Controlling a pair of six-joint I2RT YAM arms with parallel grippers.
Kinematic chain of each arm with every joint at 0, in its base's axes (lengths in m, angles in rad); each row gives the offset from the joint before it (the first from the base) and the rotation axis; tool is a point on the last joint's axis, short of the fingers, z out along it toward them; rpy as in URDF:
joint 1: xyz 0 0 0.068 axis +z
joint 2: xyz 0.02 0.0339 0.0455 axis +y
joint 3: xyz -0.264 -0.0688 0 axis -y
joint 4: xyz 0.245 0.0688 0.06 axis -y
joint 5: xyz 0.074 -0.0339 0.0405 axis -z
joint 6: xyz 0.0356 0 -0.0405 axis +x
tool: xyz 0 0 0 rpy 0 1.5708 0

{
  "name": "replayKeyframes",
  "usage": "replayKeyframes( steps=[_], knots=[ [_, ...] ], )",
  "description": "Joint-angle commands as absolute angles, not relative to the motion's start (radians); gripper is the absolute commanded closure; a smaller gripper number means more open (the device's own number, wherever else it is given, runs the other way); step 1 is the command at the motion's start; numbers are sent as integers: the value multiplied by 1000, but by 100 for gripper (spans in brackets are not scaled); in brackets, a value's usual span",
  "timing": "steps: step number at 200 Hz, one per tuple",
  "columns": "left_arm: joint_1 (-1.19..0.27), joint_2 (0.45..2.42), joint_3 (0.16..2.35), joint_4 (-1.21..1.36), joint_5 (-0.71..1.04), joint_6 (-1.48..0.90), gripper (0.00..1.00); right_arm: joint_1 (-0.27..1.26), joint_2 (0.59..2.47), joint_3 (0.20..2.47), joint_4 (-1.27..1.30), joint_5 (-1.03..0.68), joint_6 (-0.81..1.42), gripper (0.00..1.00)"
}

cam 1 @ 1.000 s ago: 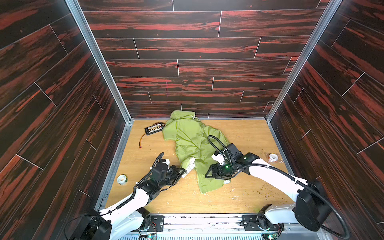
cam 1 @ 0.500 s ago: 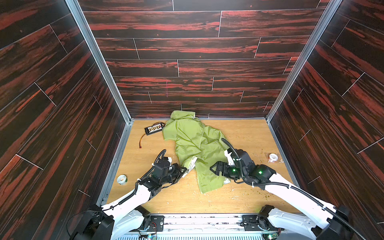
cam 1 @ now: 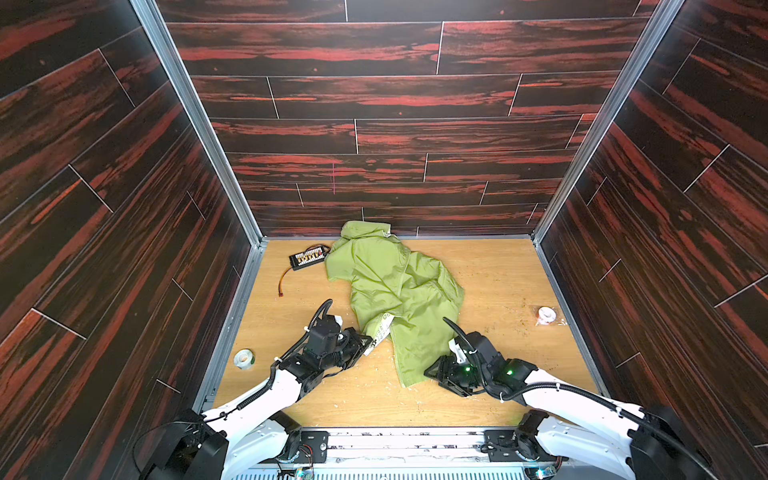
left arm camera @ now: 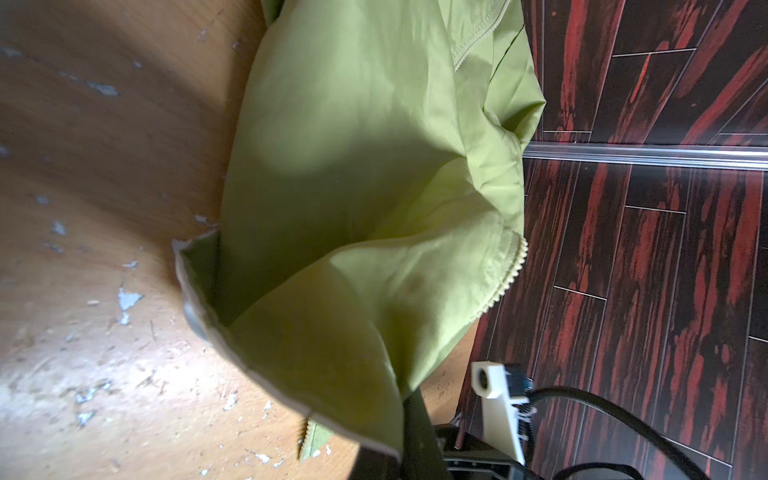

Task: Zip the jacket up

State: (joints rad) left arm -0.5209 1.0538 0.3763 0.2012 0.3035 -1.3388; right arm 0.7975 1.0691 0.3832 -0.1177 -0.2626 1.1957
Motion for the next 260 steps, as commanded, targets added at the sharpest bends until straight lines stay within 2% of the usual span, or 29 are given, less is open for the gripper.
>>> replayKeyframes(
  steps=[1,32,90,128,191,260],
  knots=[
    [-516,1043,408,179,292,-1332,100,812,1119,363,26,-295,1279,35],
    [-516,1054,423,170,301,-1324,100,822,1203,293,196,-296,1340,39],
    [-517,1101,455,182,339,-1313,100,844,1388,281,437,-250,1307,39],
    [-517,1099,463,178,343,-1310,100,859,1491,278,599,-261,1284,45],
    [-517,1071,456,156,342,-1306,100,890,1570,339,589,-285,1248,57],
    [-516,1022,427,141,331,-1315,100,909,1638,386,571,-319,1229,65]
  ],
)
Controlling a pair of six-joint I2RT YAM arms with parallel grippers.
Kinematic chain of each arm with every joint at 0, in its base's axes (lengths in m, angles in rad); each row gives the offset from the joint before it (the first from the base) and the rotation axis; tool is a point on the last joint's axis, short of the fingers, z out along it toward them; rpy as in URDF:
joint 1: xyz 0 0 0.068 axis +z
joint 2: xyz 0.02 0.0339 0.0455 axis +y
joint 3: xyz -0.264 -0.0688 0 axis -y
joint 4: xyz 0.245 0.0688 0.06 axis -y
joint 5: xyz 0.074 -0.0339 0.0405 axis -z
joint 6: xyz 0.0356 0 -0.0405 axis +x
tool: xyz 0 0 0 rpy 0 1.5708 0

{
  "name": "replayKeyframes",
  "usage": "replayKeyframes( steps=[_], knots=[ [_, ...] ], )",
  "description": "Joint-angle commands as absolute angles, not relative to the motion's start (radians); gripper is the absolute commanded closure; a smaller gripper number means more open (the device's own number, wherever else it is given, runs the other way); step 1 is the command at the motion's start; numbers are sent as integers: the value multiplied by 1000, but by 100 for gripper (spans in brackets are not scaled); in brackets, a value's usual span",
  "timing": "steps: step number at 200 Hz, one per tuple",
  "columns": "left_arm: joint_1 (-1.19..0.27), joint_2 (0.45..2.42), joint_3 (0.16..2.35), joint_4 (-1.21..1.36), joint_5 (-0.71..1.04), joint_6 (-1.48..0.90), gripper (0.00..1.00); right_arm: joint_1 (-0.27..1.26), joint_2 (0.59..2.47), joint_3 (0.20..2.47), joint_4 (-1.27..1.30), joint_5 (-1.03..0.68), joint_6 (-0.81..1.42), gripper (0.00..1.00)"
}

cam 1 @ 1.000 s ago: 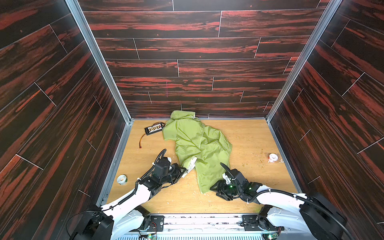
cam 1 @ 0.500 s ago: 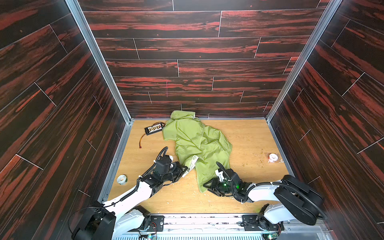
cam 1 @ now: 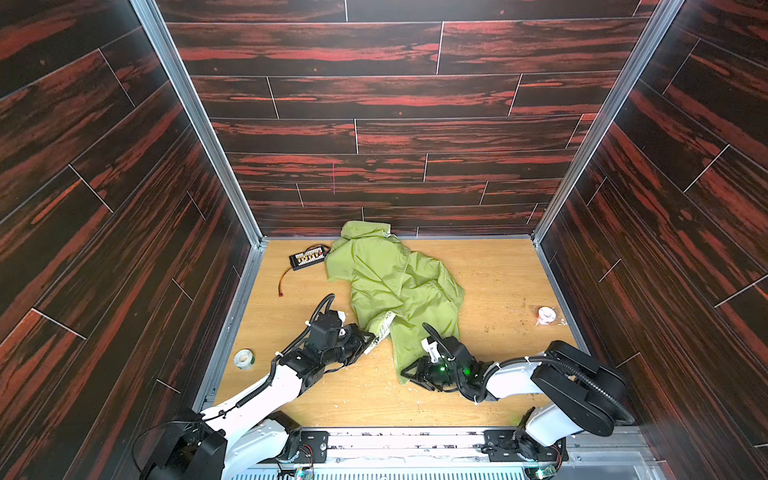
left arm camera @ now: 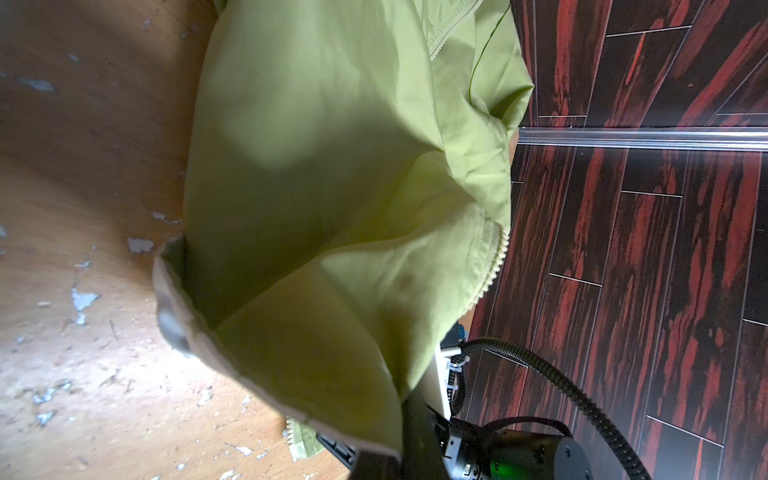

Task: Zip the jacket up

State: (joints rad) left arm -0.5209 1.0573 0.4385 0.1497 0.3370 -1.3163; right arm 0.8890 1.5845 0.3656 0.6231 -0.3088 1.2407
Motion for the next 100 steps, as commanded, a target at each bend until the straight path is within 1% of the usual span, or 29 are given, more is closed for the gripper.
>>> replayKeyframes(
  steps=[1,50,87,100],
  knots=[
    [-516,1022,426,141,330,-1315,100,908,1638,387,571,-319,1230,65],
    [-516,994,405,138,323,-1322,100,910,1650,397,552,-319,1231,72],
    [-517,988,398,135,321,-1324,100,910,1652,387,551,-310,1244,74],
    [-516,988,399,134,321,-1323,100,910,1658,385,559,-314,1250,76]
  ],
)
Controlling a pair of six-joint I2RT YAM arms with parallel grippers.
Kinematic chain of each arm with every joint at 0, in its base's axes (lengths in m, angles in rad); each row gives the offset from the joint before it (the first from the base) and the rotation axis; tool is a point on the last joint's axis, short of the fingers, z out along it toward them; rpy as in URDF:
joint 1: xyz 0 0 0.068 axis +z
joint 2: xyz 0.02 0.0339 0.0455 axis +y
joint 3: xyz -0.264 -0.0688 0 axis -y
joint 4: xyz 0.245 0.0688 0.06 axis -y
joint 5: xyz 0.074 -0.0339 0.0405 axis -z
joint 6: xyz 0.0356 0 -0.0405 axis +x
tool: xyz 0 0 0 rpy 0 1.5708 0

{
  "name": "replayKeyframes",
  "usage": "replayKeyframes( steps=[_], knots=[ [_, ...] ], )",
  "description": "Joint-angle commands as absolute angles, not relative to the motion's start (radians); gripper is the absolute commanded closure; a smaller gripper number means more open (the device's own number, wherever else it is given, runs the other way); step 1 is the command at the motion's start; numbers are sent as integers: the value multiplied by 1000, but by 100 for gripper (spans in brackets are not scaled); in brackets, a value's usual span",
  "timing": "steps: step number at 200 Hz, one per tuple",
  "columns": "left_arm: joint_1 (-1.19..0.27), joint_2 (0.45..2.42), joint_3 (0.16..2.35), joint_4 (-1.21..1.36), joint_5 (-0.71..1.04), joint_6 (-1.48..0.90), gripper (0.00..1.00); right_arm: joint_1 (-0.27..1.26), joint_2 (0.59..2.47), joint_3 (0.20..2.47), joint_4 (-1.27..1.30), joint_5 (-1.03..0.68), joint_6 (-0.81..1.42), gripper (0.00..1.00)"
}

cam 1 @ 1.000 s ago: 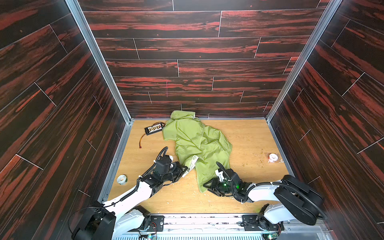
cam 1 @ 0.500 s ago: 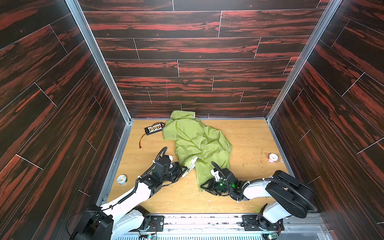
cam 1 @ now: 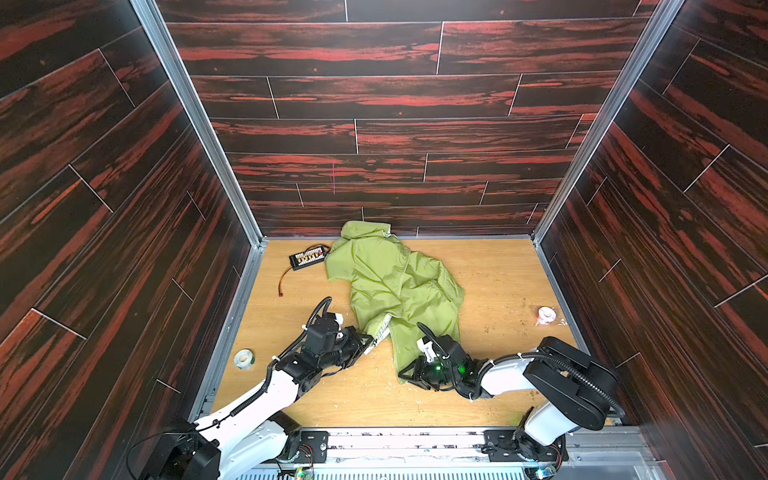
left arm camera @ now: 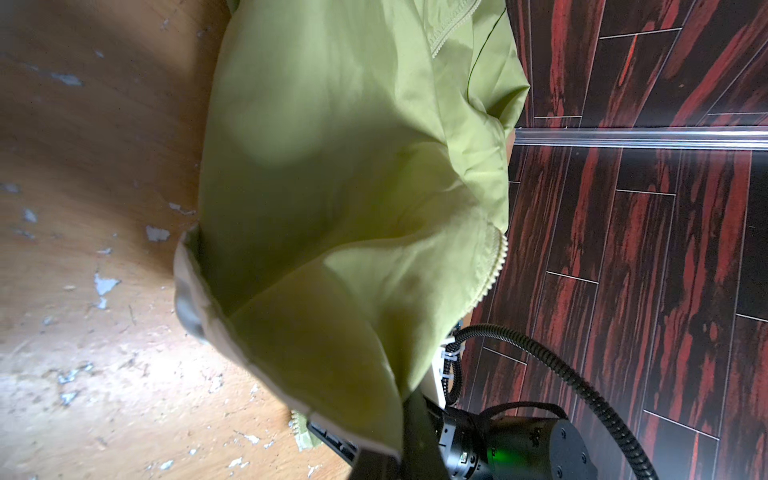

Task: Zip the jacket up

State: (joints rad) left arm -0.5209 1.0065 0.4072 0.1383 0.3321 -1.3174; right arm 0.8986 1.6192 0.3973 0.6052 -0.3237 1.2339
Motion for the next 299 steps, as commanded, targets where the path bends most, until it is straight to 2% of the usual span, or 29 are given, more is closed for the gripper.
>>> replayKeyframes(
  steps=[1,89,127,155,217,253,270,299],
  knots=[
    [-516,988,399,134,322,-1324,100,910,1657,385,560,-314,1251,76],
    [-516,1001,403,132,322,-1321,100,910,1645,364,682,-339,1235,100],
    [-515,1007,417,129,297,-1316,100,907,1614,398,643,-385,1192,100],
    [-497,1009,452,98,306,-1289,100,896,1572,490,451,-368,1115,100],
    [-455,1097,629,-44,342,-1161,100,862,1491,879,-271,32,913,100],
    [-442,1192,732,-27,414,-1059,100,800,1437,951,-286,129,898,100],
    [-440,1226,739,77,457,-1033,100,795,1406,964,-248,211,846,100],
    [-441,1224,707,274,374,-1048,100,777,1423,1054,-272,278,752,100]
  ],
)
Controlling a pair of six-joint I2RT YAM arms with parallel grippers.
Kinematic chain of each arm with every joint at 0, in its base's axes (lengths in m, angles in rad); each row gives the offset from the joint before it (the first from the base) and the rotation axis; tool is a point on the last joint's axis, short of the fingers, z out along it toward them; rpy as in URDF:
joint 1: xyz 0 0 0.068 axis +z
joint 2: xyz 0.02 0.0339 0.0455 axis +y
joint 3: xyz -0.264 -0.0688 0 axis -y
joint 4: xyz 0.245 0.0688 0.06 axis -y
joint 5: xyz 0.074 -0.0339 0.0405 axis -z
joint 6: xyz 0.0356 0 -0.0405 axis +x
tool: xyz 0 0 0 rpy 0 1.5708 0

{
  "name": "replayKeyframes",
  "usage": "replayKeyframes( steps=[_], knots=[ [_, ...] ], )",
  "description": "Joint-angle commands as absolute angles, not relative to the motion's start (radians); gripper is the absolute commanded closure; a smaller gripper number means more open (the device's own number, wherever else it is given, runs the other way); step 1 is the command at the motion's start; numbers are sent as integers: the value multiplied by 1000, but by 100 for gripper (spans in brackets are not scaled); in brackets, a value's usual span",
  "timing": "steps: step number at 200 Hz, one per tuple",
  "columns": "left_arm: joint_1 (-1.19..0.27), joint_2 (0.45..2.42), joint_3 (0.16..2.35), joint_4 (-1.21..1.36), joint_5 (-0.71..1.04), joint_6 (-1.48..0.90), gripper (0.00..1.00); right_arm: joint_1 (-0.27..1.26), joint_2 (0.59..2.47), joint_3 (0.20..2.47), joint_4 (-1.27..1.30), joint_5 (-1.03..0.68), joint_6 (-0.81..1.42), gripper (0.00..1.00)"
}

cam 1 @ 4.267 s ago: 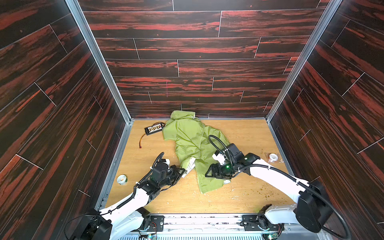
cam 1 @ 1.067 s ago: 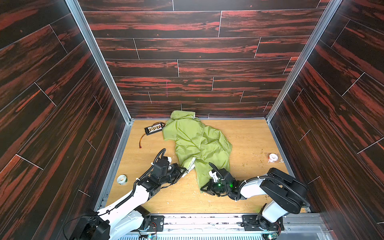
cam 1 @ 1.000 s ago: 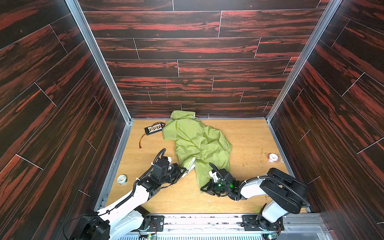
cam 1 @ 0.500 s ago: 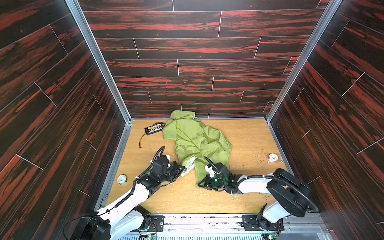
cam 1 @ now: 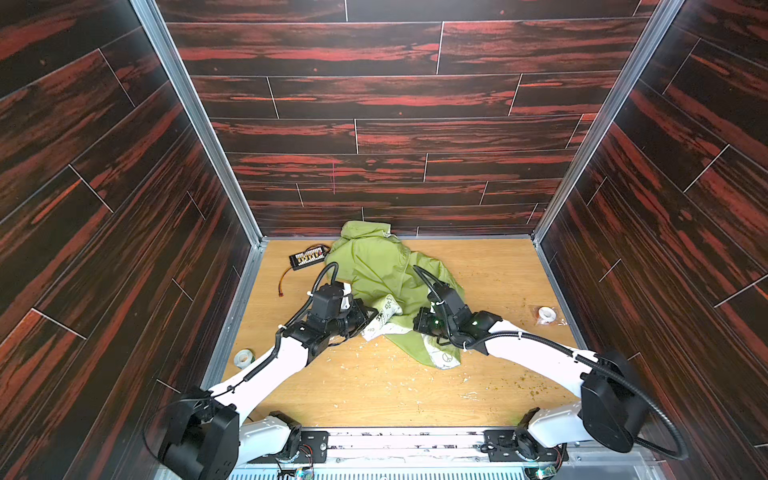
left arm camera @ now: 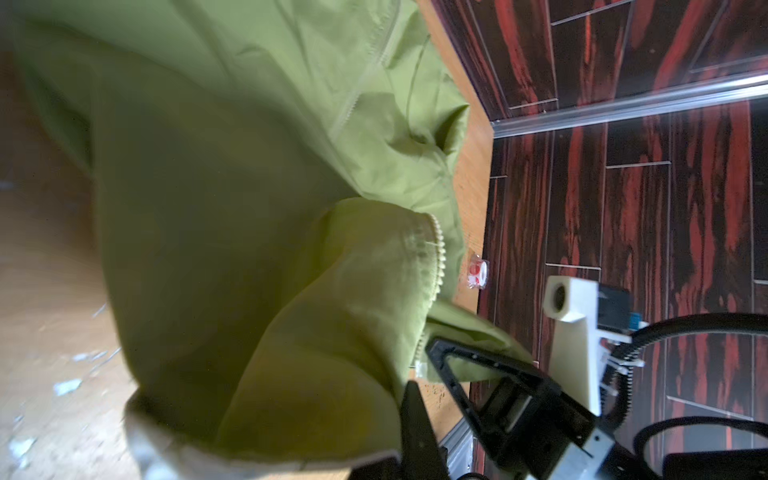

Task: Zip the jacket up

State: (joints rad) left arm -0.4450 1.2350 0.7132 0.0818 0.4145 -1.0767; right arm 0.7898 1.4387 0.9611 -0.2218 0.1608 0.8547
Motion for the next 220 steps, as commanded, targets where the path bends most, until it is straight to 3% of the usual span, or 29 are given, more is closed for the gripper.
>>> replayKeyframes(
  steps=[1,36,64,91,131,166,220],
  knots=[
    [-440,1223,706,277,370,-1049,100,776,1425,1056,-274,277,749,100],
    [-437,1228,703,421,268,-1076,100,711,1469,1163,-269,222,685,100],
    [-429,1281,759,437,293,-1078,100,675,1512,1237,-230,159,623,100],
    [-424,1355,778,624,341,-1147,100,638,1536,1283,-163,16,582,100],
    [-425,1458,818,845,365,-1211,100,553,1503,1209,100,-191,720,100],
    [-425,1520,854,924,384,-1270,100,477,1550,1179,316,-477,885,100],
    [-425,1570,853,1132,343,-1326,100,478,1531,1148,435,-439,946,100]
  ],
)
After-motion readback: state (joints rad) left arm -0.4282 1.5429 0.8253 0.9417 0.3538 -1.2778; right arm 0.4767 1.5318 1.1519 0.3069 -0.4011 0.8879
